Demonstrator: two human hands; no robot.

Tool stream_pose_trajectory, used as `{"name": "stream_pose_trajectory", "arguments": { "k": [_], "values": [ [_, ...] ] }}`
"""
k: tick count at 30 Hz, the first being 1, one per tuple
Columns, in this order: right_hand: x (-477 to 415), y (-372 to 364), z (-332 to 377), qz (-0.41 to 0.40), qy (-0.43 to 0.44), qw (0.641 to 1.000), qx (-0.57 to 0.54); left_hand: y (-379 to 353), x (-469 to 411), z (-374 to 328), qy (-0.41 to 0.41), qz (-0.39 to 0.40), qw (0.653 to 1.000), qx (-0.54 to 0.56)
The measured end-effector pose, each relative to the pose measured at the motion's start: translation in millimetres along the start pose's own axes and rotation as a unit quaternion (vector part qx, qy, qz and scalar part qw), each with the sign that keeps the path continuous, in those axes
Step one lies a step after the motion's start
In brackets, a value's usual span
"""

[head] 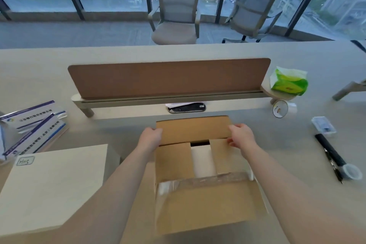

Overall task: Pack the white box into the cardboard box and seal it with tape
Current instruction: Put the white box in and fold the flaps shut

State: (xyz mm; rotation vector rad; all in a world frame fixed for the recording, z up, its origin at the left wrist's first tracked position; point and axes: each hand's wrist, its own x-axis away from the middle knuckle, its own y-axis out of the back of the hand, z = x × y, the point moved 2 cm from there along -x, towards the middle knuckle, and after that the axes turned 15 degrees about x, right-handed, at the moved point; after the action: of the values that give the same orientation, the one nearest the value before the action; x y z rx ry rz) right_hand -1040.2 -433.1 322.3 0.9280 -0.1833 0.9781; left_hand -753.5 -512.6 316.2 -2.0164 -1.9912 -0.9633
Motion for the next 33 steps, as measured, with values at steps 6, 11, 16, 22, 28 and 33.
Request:
{"name": "stream_pose_trajectory", "arguments": {
  "k": [6,11,16,22,28,33],
  "values": [
    [-5,-2,1,-0.008,0.002,0.999,-0.033,-3,-2,-3,0.006,-0.023,0.996,0.085],
    [6,15,-3,-0.007,0.016,0.999,-0.039,0,14,-7,-0.035,-0.05,0.985,0.16],
    [25,37,-14,0.009,0.01,0.999,-0.049,4,56,-7,-0.063,-0.091,0.978,0.175],
    [49,58,-31,-0.032,0.099,0.995,0.002,7,100,8,-0.113,-0.1,0.987,0.051],
    [76,57,-51,-0.03,0.19,0.974,0.124,3,126,36,-0.114,-0.079,0.981,-0.133],
    [86,41,-66,-0.035,0.248,0.918,0.306,-6,136,59,-0.119,-0.079,0.958,-0.248]
  ]
}}
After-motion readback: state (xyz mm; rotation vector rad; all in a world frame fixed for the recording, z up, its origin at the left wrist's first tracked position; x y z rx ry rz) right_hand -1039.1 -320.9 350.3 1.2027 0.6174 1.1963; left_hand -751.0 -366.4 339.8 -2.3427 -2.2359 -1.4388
